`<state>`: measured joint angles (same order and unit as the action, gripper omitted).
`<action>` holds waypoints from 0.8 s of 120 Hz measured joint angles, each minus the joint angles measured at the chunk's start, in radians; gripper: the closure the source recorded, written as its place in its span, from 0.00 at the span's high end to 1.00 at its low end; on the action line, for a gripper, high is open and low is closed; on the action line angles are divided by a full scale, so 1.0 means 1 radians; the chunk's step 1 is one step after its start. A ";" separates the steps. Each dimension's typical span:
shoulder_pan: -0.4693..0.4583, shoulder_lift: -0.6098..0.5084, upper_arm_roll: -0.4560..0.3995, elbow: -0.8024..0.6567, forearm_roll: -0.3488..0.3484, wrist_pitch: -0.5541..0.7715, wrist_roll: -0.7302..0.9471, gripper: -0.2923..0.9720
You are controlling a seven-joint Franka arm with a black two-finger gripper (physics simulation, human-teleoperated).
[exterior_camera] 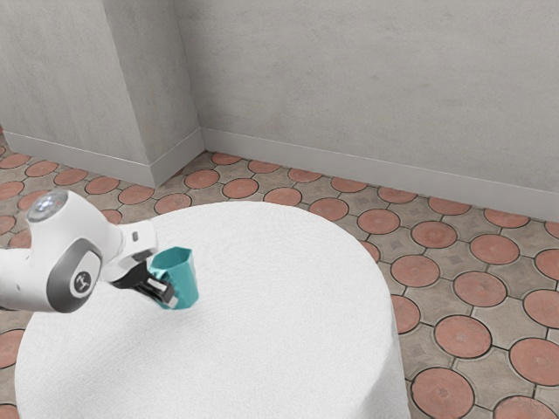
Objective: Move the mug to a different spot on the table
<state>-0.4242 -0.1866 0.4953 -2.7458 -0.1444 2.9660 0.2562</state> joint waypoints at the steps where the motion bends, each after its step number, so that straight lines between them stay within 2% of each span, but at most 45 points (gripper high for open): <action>1: -0.006 0.000 0.000 0.000 0.000 0.001 0.000 0.33; 24: -0.082 0.040 -0.001 0.018 -0.001 0.046 0.003 0.32; 44: -0.081 0.180 -0.017 0.100 -0.021 0.086 0.004 0.33; 56: -0.063 0.221 -0.049 0.115 -0.033 0.098 0.003 0.46; 69: -0.087 0.233 -0.059 0.114 -0.042 0.106 0.002 0.58; 96: -0.103 0.223 -0.057 0.104 -0.054 0.112 0.002 0.70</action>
<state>-0.5275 0.0367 0.4378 -2.6416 -0.1984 3.0784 0.2581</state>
